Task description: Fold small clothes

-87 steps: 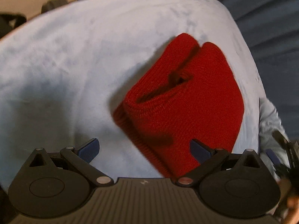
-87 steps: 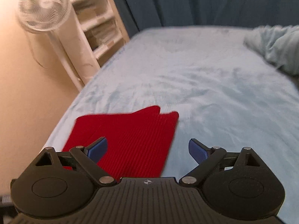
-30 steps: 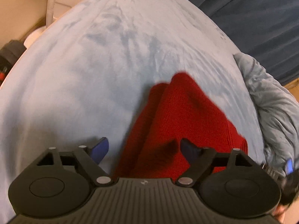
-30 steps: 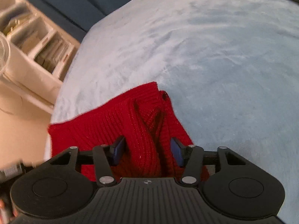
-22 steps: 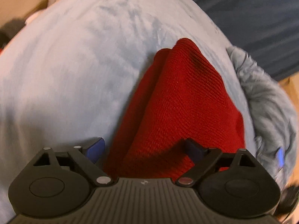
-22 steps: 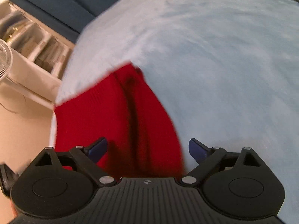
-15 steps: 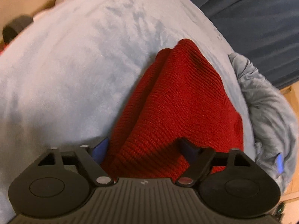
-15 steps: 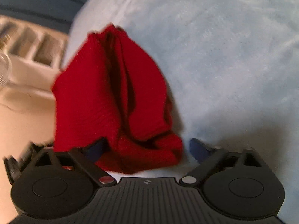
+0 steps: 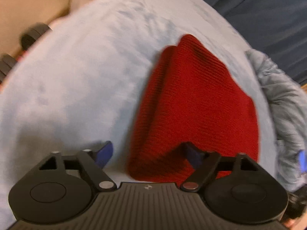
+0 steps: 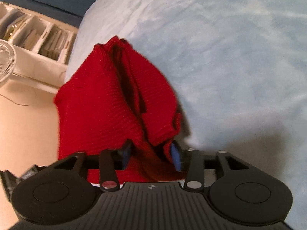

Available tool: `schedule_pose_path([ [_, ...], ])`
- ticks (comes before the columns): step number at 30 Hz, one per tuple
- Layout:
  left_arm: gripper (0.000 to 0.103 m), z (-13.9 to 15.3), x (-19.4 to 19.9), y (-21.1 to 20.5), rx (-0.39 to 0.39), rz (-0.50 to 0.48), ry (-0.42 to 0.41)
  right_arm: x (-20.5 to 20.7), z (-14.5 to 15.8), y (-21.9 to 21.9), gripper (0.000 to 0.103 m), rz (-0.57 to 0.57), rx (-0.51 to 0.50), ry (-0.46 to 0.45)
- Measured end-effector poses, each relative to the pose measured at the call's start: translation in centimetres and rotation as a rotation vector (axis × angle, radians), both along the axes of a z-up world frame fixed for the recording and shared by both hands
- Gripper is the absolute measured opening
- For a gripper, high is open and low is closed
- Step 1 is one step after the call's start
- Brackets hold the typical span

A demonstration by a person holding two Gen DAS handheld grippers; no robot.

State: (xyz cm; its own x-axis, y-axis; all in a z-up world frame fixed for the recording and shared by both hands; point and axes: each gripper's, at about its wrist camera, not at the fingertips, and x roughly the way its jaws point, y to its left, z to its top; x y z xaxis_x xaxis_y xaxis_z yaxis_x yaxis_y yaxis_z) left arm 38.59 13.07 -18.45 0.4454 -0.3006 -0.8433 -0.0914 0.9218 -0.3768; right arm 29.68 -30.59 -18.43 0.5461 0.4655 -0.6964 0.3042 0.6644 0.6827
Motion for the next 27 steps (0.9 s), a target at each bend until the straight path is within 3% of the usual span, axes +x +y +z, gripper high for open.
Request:
schedule_pose_path([
  [2,0.094,1.0,-0.9,-0.1,0.098,-0.014,-0.015,-0.9,0.7,0.2,0.072,-0.017,-0.083,0.011],
  [5,0.095,3.9,-4.0,-1.2,0.231,-0.057,-0.078,-3.8,3.6,1.3,0.073,-0.013,-0.300,0.030],
  [8,0.103,7.5,-8.1,-3.4,0.329,-0.082,-0.156,-7.8,8.4,4.4,0.085,0.061,-0.518,-0.120],
  [10,0.103,9.6,-10.8,-5.2,0.333,-0.099,-0.183,-10.4,11.1,6.5,0.089,0.083,-0.584,-0.208],
  [13,0.103,11.9,-14.3,-6.9,0.294,-0.096,-0.186,-13.1,14.1,9.0,0.092,0.115,-0.621,-0.305],
  [17,0.103,13.5,-18.2,-8.3,0.282,-0.064,-0.196,-16.6,15.6,10.4,0.094,0.104,-0.627,-0.327],
  [21,0.103,14.1,-21.0,-9.3,0.365,-0.078,-0.206,-19.0,16.0,11.6,0.094,0.118,-0.671,-0.340],
  [27,0.103,14.6,-23.8,-9.7,0.399,-0.088,-0.246,-21.3,16.3,12.6,0.094,0.130,-0.672,-0.348],
])
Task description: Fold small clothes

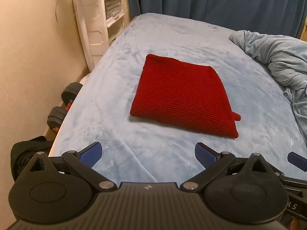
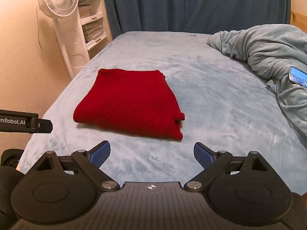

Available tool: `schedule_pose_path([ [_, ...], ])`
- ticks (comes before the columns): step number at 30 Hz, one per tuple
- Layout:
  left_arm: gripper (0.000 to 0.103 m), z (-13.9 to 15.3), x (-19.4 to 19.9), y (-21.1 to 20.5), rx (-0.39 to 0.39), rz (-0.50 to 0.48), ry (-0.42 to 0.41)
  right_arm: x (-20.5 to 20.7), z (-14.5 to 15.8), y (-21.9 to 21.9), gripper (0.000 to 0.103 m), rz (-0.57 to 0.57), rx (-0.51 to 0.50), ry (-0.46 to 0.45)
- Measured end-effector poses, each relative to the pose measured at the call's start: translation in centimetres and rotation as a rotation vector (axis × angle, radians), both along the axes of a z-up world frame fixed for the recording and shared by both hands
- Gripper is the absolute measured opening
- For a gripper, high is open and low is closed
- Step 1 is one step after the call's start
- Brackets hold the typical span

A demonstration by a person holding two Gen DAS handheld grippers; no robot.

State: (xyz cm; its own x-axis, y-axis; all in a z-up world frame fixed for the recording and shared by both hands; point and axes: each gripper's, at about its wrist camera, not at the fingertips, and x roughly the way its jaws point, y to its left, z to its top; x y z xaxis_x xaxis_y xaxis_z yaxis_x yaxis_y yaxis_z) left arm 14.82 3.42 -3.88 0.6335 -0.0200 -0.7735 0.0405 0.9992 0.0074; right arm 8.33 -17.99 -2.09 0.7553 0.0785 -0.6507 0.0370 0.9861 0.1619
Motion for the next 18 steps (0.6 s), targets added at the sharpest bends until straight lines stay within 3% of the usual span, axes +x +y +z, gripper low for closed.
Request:
schedule_pose_path([
  [6,0.103,0.3,-1.1,-0.6,0.064,-0.023,-0.010,-0.9,0.6,0.1,0.094,-0.003,-0.008,-0.025],
  [18,0.103,0.2,-1.6,-0.7,0.048,-0.007,-0.010,-0.9,0.9,0.3,0.094,0.007,-0.011,-0.035],
])
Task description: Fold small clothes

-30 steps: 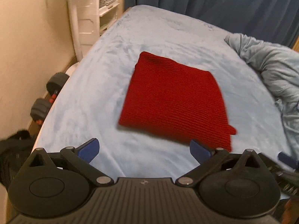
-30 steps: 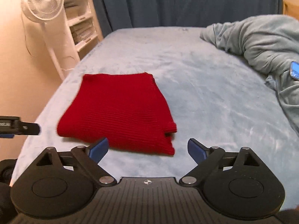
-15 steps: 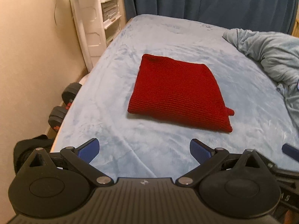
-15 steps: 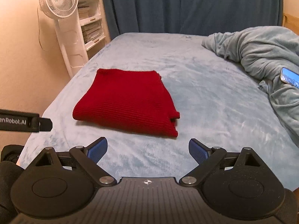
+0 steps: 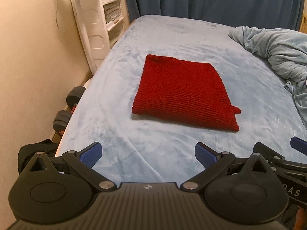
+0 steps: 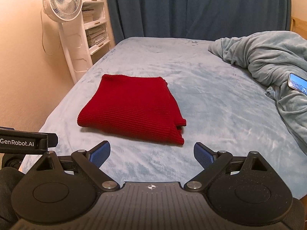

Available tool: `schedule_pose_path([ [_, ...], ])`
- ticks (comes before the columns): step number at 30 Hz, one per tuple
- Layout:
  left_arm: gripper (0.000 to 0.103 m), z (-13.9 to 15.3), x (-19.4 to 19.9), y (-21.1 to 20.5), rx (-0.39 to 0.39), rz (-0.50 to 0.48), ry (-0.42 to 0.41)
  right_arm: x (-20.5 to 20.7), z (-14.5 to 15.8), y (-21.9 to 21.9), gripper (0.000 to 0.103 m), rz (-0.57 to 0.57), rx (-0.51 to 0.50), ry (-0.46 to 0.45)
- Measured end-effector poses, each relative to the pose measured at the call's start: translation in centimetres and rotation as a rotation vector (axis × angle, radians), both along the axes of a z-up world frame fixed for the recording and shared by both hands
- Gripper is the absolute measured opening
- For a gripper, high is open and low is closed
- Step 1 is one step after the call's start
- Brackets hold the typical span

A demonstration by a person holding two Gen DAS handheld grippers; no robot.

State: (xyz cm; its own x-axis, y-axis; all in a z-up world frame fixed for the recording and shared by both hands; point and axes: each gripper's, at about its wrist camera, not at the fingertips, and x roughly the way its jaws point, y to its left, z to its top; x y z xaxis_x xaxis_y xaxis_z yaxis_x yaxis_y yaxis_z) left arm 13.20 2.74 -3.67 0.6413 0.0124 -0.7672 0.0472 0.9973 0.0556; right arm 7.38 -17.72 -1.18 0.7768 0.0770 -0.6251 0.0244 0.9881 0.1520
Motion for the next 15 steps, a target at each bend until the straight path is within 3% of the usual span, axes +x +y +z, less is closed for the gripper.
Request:
schedule_pose_path([
  [5,0.103,0.17,0.02,0.36,-0.022,0.025,-0.002,0.17,0.10,0.16,0.094,0.001,0.002,0.003],
  [15,0.103,0.42,-0.40,-0.03,0.012,0.011,-0.021,0.22,0.11,0.25,0.094,0.003,0.005,0.001],
])
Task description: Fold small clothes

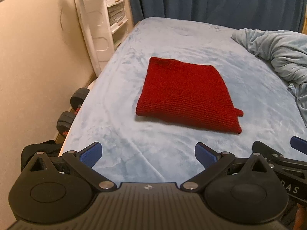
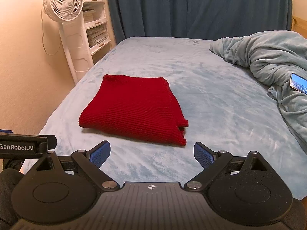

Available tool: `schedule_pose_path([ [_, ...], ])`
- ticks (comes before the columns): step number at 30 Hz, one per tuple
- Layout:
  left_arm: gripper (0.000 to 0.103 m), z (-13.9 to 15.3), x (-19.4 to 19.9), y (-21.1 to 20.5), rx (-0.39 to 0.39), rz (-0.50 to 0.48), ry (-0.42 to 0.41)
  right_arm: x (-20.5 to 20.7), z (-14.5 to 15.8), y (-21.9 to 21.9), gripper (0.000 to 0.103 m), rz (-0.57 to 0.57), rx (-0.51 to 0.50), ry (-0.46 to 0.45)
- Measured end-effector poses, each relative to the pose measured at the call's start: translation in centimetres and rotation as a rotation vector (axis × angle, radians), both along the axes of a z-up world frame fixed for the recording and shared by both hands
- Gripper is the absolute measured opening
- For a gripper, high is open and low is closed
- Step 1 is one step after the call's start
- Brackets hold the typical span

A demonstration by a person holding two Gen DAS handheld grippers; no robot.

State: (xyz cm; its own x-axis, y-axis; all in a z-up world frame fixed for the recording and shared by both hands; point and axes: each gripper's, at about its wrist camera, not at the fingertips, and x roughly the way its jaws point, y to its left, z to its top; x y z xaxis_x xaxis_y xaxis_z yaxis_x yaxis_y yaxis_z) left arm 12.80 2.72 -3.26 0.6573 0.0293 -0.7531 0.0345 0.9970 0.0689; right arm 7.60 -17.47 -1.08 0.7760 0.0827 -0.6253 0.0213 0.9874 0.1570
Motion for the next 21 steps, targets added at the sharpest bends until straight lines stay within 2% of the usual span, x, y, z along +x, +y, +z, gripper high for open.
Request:
schedule_pose_path([
  [4,0.103,-0.32,0.31,0.24,-0.007,0.009,0.015,0.21,0.02,0.35,0.094,0.004,-0.002,0.002],
  [9,0.103,-0.62,0.31,-0.44,0.071,-0.005,0.000,0.36,0.00,0.55,0.094,0.003,-0.004,0.003],
  [13,0.103,-0.52,0.22,-0.23,0.034,-0.005,0.002,0.40,-0.05,0.38,0.094,0.004,-0.003,0.003],
  [17,0.103,-0.50,0.18,-0.43,0.056,-0.008,-0.005,0.49,0.00,0.57,0.094,0.006,-0.005,0.002],
  [21,0.103,-0.42,0.10,-0.31,0.044,-0.008,0.000,0.54,-0.01,0.59,0.094,0.006,-0.006,0.003],
])
